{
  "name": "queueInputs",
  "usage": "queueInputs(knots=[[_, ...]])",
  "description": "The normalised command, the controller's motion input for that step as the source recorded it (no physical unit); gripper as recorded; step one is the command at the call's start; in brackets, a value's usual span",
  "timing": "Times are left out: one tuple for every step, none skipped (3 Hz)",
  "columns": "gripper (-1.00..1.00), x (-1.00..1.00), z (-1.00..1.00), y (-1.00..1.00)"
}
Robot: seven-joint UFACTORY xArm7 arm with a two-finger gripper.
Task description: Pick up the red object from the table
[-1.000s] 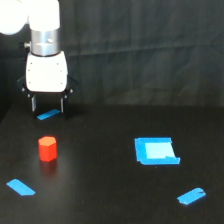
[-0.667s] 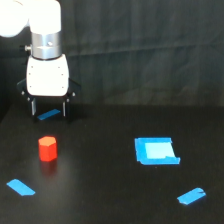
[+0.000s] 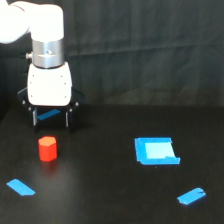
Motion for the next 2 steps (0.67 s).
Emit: queueInputs(knots=[[1.0,0.25,-0.19,-0.93],[0.94,0.23,-0.02,-0.9]])
